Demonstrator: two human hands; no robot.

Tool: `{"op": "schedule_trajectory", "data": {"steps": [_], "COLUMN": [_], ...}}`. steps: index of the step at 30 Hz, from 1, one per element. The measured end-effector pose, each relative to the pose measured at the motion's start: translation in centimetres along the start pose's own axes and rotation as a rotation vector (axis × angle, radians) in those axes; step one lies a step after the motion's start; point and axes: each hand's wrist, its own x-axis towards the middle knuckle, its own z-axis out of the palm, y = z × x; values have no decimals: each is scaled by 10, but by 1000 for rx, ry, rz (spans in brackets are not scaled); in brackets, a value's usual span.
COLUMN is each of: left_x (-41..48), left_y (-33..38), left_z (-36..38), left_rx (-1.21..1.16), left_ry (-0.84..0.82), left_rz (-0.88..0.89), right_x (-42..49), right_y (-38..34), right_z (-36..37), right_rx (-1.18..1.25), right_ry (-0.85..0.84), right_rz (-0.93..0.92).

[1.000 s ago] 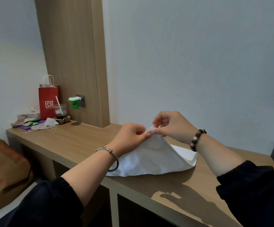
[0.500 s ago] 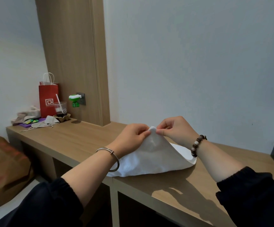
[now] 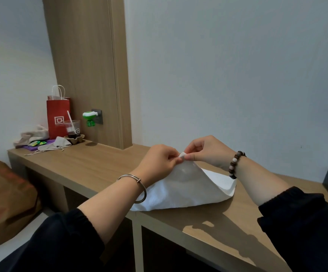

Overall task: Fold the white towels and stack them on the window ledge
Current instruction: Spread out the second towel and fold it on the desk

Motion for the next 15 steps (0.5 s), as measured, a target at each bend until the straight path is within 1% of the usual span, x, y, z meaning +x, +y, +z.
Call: {"op": "schedule_trajectory", "data": {"steps": [4, 8, 11, 15], "left_x": [6, 9, 14, 17], "left_y": [2, 3, 2, -5], "left_z": [-9, -13, -21, -31], "left_rx": [-27, -75, -227, -454], "left_ry": [30, 2, -106, -318], "left_rz": [-51, -75, -160, -298], "right_x": [5, 13, 21, 31], "right_y": [1, -3, -8, -20], "right_z": [-4, -8, -13, -21], "right_rx": [-9, -64, -22, 259], "right_ry": [-95, -109, -100, -42], "right_rz": [7, -39, -55, -44]}}
